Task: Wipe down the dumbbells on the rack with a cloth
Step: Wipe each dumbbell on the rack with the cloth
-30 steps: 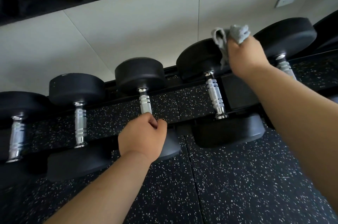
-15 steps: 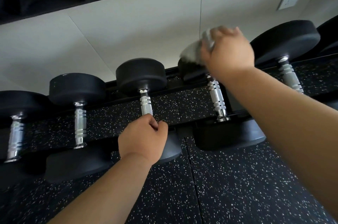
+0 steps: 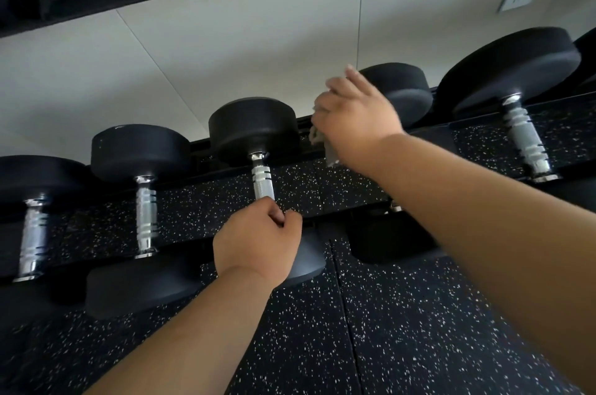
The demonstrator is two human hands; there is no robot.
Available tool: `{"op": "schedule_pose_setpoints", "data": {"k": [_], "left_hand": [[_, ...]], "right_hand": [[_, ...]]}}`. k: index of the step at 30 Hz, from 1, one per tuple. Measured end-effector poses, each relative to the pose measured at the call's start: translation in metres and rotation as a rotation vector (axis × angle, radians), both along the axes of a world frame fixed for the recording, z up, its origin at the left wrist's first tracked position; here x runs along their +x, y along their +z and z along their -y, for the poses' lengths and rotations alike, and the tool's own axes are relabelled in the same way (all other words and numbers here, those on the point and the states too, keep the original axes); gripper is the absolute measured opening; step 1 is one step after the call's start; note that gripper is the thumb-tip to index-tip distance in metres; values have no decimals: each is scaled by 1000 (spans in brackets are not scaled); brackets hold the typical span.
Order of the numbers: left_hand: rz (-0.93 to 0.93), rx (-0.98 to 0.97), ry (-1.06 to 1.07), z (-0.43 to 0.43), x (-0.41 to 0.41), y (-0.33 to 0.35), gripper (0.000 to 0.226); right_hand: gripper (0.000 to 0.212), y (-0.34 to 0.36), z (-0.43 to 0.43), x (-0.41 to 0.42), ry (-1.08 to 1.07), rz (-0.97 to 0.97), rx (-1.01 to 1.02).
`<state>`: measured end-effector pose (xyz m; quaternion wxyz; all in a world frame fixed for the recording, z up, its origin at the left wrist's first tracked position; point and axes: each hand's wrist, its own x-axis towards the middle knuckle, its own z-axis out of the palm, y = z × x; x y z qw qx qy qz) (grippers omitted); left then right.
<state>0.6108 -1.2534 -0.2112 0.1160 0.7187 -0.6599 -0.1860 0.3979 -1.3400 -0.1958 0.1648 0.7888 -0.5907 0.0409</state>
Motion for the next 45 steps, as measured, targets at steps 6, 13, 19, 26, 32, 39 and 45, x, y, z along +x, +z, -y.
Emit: {"op": "schedule_pose_setpoints", "data": {"k": [6, 13, 19, 26, 32, 39, 45], "left_hand": [[6, -9, -1, 1, 1, -1, 31], [-6, -9, -10, 0, 1, 1, 31], [0, -12, -14, 0, 1, 2, 31], [14, -7, -28, 0, 1, 2, 31], [18, 9, -10, 1, 0, 2, 29], [46, 4, -32, 1, 1, 1, 29], [22, 2, -16, 0, 2, -3, 28]], "right_hand": [[25, 22, -12, -28, -335, 664, -255], [43, 29, -12, -43, -607, 1038, -263], [54, 25, -21, -37, -331, 525, -120], [73, 31, -7, -88, -901, 827, 259], [53, 30, -9, -45, -511, 876, -186], [37, 17, -8, -43, -1, 146, -159], [58, 32, -4, -47, -500, 622, -114]]}}
